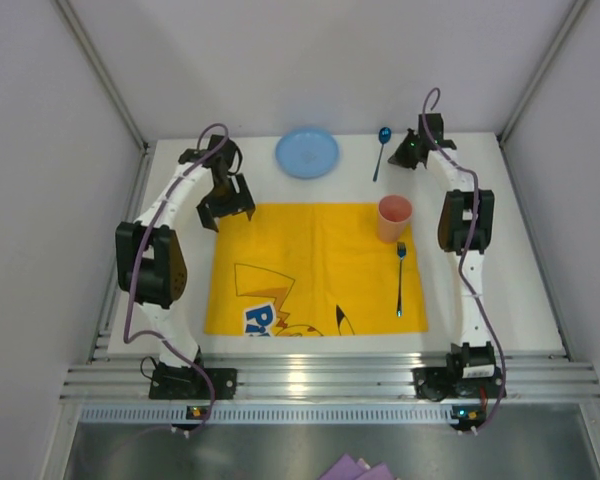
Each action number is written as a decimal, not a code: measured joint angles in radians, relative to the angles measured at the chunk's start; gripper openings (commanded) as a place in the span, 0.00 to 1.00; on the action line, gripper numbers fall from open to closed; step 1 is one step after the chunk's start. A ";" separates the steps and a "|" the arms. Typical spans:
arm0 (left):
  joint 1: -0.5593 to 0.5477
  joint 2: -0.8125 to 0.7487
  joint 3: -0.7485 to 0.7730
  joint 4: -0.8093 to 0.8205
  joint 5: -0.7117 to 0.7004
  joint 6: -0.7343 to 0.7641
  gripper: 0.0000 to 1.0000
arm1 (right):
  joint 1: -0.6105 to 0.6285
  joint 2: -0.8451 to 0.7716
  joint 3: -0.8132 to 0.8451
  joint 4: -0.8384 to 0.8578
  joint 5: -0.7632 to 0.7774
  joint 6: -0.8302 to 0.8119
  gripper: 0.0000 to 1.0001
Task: Set the dinner table for one person
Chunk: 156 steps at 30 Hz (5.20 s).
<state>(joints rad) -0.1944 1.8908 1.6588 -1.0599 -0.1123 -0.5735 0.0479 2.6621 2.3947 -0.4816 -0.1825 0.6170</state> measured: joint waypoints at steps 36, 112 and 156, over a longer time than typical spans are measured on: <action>0.050 0.087 0.054 0.010 0.004 0.001 0.89 | -0.031 -0.026 -0.077 -0.024 -0.080 0.268 0.00; 0.051 0.139 0.048 0.052 0.116 0.057 0.88 | -0.066 -0.225 -0.151 -0.398 -0.327 -0.132 1.00; 0.027 -0.239 -0.513 0.340 0.328 0.076 0.86 | 0.289 -1.009 -1.371 -0.161 0.302 -0.049 0.33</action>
<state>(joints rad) -0.1673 1.6520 1.1461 -0.7204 0.2157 -0.4973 0.3370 1.6527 1.0237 -0.6422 0.1196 0.5682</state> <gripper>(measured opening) 0.863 0.345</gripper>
